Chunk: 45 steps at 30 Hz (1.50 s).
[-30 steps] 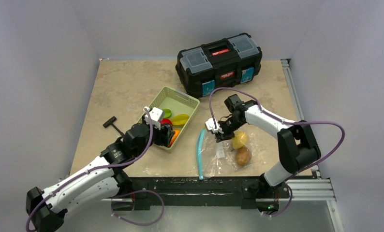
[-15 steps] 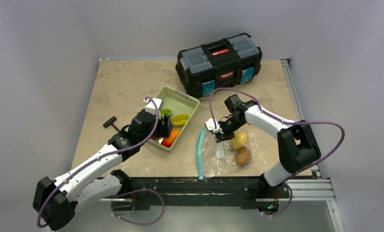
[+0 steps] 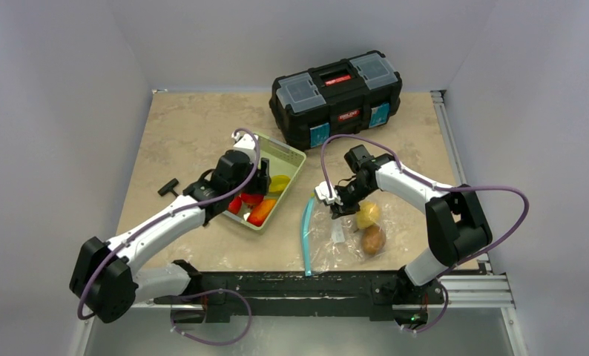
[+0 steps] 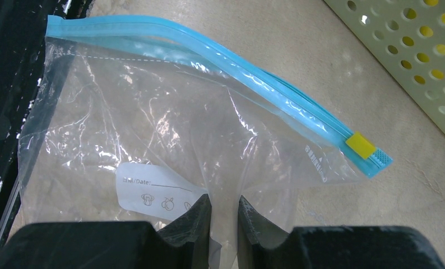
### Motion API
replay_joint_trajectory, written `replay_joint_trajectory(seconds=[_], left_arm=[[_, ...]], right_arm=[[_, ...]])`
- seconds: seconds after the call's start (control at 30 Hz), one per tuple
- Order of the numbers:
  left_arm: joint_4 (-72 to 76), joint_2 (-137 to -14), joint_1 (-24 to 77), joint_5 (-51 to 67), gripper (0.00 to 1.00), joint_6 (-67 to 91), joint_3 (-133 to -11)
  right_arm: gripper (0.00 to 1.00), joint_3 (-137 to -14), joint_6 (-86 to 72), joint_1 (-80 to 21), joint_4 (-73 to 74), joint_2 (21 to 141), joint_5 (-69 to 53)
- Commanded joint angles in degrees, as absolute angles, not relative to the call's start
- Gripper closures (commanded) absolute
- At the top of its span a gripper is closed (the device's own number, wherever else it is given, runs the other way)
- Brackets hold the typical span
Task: Open the zip-top bag and remove the fake food
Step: Place the fake fruit in the bin.
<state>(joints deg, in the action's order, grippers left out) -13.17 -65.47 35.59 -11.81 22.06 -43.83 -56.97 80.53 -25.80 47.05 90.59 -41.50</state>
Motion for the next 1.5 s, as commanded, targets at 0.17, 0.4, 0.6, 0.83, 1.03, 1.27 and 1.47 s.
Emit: replay_joint_trajectory(seconds=[0.17, 0.4, 0.6, 0.83, 1.03, 1.27, 1.47], left_arm=[[-10.3, -77.0, 31.5, -8.5, 0.46, 22.6, -54.0], [-11.8, -80.7, 30.5, -6.6, 0.18, 21.2, -58.3], [-11.1, -78.1, 30.2, -5.6, 0.00, 20.1, -56.8], [-9.1, -69.8, 29.8, -2.1, 0.00, 21.9, -50.3], [-4.9, -60.9, 29.1, 6.2, 0.00, 26.2, -40.6], [-7.1, -52.3, 29.3, 15.3, 0.07, 27.2, -34.7], [-8.0, -46.5, 30.8, 19.0, 0.08, 29.5, -30.1]], right_arm=[[0.80, -56.9, 80.4, -25.4, 46.9, 89.4, -42.1], [0.80, -57.0, 80.4, -25.3, 47.0, 89.4, -42.0], [0.80, -57.0, 80.5, -25.1, 47.0, 89.4, -42.1], [0.79, -57.1, 80.5, -25.0, 47.1, 89.1, -42.1], [0.78, -57.0, 80.5, -24.7, 47.2, 88.8, -42.3], [0.77, -56.9, 80.4, -24.4, 46.9, 87.7, -41.8], [0.68, -56.5, 80.2, -23.9, 46.9, 85.7, -42.1]])
